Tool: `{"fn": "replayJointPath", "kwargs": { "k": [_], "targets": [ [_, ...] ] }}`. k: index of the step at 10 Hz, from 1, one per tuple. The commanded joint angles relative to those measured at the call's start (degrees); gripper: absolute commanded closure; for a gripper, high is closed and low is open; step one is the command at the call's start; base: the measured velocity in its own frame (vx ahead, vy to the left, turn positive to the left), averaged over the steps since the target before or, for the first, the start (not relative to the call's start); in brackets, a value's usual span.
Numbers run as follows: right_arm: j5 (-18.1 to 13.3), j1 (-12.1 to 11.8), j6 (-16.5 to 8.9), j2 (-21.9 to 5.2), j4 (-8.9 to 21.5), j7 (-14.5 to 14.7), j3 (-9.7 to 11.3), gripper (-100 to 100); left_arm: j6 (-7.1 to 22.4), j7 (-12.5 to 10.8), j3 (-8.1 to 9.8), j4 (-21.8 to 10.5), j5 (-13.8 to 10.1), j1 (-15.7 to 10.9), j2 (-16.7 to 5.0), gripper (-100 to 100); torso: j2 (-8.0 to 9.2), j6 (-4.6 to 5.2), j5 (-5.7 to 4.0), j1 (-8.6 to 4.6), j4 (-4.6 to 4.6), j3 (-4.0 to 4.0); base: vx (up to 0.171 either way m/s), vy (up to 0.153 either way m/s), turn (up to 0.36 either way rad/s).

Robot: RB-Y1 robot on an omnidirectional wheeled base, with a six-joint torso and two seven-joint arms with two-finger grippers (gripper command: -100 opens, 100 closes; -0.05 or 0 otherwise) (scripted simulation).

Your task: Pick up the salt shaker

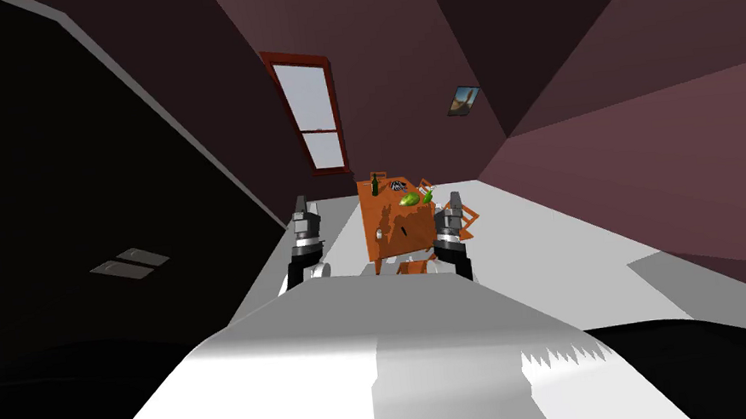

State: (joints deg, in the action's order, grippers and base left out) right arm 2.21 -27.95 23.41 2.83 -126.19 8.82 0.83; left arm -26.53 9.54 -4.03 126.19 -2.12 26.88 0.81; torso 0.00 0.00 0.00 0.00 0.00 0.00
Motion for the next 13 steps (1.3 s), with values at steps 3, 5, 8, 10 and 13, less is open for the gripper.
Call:
{"fn": "replayJointPath", "kwargs": {
  "k": [3, 5, 8, 10, 13],
  "targets": [
    [0.9, -0.98, 0.15, -4.7, 1.23, 1.11, 0.67, -100, 0.0, 0.0, 0.0, 0.0, 0.0, 0.0, 0.0, 0, 0.1, 0.0, 0.0, 0.0, 0.02, 0.06, -0.029, 0.007, 0.056],
    [1.68, -1.88, 0.22, -7.81, 2.63, 2.21, 1.42, -100, 0.0, 0.0, 0.0, 0.0, 0.0, -0.01, 0.0, 0, 0.2, -0.01, 0.0, 0.02, 0.04, 0.11, -0.057, 0.015, 0.096],
    [2.9, -3.42, 0.21, -12.4, 5.71, 4.29, 3.0, -100, 0.0, 0.0, -0.01, 0.0, 0.0, -0.01, 0.0, 0, 0.27, -0.01, 0.02, 0.12, 0.06, 0.15, -0.069, 0.035, 0.14],
    [3.57, -4.46, 0.04, -15.47, 8.4, 5.83, 4.35, -100, 0.0, 0.0, -0.01, 0.0, 0.0, -0.01, 0.0, 0, 0.27, -0.02, 0.03, 0.14, 0.06, 0.16, -0.069, 0.045, 0.205],
    [4.03, -5.43, -0.29, -18.64, 11.6, 7.4, 5.91, -100, 0.0, 0.0, -0.01, 0.0, 0.0, -0.01, 0.0, 0, 0.14, -0.02, 0.03, 0.13, 0.03, 0.08, -0.033, 0.047, 0.152]
  ]
}}
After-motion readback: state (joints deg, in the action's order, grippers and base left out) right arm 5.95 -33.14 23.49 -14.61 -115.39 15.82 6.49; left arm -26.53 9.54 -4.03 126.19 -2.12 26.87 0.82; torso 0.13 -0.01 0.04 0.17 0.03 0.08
